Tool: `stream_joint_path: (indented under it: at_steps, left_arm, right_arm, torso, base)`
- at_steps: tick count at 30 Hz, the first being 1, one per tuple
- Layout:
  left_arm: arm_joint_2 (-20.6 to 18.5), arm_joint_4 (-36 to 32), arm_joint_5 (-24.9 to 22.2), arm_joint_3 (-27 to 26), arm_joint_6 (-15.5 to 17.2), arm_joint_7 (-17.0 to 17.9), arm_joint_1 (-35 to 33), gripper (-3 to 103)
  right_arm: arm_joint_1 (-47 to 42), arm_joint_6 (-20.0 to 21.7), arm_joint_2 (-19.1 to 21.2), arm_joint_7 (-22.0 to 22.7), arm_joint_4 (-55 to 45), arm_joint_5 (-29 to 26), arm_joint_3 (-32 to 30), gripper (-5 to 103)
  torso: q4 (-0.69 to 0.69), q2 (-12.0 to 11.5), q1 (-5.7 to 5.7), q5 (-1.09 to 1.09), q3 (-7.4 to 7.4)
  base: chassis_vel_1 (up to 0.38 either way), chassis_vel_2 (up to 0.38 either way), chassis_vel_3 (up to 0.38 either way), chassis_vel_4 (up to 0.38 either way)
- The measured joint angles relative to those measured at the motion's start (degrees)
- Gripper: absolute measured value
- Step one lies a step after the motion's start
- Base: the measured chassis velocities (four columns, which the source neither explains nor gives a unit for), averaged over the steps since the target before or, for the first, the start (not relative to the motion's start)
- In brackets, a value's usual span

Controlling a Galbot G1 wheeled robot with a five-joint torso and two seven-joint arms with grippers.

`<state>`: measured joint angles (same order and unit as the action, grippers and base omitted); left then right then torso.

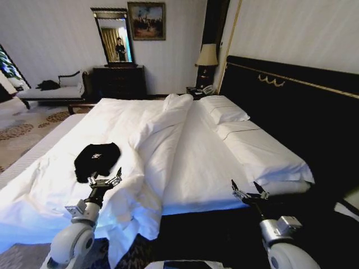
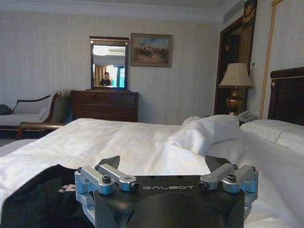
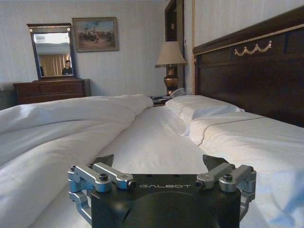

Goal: Fold the clothes on the bed.

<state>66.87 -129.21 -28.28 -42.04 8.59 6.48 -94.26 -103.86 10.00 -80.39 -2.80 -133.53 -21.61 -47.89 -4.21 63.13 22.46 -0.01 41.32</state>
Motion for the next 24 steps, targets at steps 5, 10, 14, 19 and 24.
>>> stream_joint_path:
  at_steps: [5,10,14,19,24]
  left_arm:
    - [0.1,0.0,0.0,-0.1,0.0,0.0,-0.1,100]
    - [0.3,-0.1,0.0,-0.1,-0.1,0.0,-0.3,100]
    - [0.4,-0.1,0.0,-0.2,-0.1,0.0,-0.4,100]
    - [0.6,-0.1,0.0,-0.4,-0.2,-0.1,-0.5,100]
    - [0.7,-0.1,0.0,-0.5,-0.2,-0.1,-0.6,100]
  right_arm:
    - [0.0,0.0,0.0,0.0,0.0,0.0,0.1,100]
    - [0.0,0.0,0.0,0.0,-0.2,0.0,0.1,100]
    - [-0.1,0.0,0.0,0.0,-0.4,0.0,0.2,100]
    - [-0.3,0.0,0.0,0.0,-0.6,0.2,0.3,100]
    - [-0.3,0.0,0.0,0.0,-0.8,0.3,0.4,100]
  torso:
    - [0.00,0.0,0.01,0.02,0.00]
    - [0.00,0.0,0.01,0.01,0.01]
    - [0.00,0.0,0.02,0.00,0.01]
    - [-0.01,0.0,0.01,0.01,0.01]
    - [0.01,0.0,0.02,0.01,0.01]
  base:
    - [0.120,0.192,-0.126,-0.178]
    - [0.123,0.193,-0.118,-0.190]
    - [0.132,0.193,-0.149,-0.211]
    - [0.159,0.198,-0.148,-0.195]
    - [0.157,0.206,-0.136,-0.198]
